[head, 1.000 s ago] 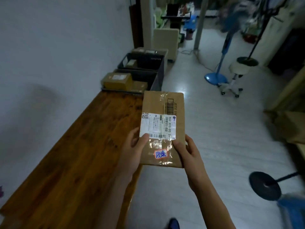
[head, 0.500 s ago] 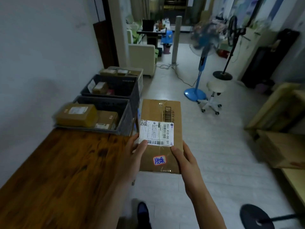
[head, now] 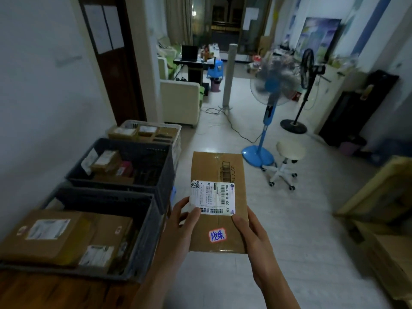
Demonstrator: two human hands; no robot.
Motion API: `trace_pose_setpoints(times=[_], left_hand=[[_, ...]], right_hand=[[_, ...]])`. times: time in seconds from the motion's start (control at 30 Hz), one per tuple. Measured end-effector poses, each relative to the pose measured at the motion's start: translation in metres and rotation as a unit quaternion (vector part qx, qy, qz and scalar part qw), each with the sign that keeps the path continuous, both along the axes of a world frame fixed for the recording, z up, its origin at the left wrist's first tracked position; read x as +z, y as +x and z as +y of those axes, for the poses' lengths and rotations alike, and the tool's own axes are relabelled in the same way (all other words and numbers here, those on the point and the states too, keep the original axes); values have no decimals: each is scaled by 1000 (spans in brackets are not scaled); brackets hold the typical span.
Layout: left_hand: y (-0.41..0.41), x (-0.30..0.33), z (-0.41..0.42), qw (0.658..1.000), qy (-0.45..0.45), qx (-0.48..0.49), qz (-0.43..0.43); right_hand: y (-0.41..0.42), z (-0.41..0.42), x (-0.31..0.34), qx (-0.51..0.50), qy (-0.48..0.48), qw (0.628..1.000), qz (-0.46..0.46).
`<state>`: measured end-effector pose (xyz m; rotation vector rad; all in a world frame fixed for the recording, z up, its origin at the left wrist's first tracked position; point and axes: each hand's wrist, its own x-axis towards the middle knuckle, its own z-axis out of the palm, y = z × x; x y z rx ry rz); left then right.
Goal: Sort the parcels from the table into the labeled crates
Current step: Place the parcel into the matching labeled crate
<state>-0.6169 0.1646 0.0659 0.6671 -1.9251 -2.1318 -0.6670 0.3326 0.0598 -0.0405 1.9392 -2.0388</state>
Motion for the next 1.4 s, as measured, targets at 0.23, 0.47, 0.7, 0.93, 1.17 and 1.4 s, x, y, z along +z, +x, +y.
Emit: trace_pose_setpoints(times=[0.23,0.47,0.7,0.93,1.17,1.4], left_hand=[[-170,-30,-57,999,20,47,-13],[-342,-31,-127,992,11,124,-22],[-465,-38,-209,977,4,205,-64],[-578,-92,-329,967,38,240,-77],[-659,-106,-433,955,58,273,-105],[-681,-161,-479,910,57,354,-207]], right_hand=[[-185,-62,-30,31,19,999,-10],[-389,-144,-28,132,33,991,-13],[-539,-245,-36,231,67,970,-29],[-678,-377,-74,304,119,944,-43],[-785,-506,-79,414,201,886,-49],[-826,-603,-134,537,291,789,-65]])
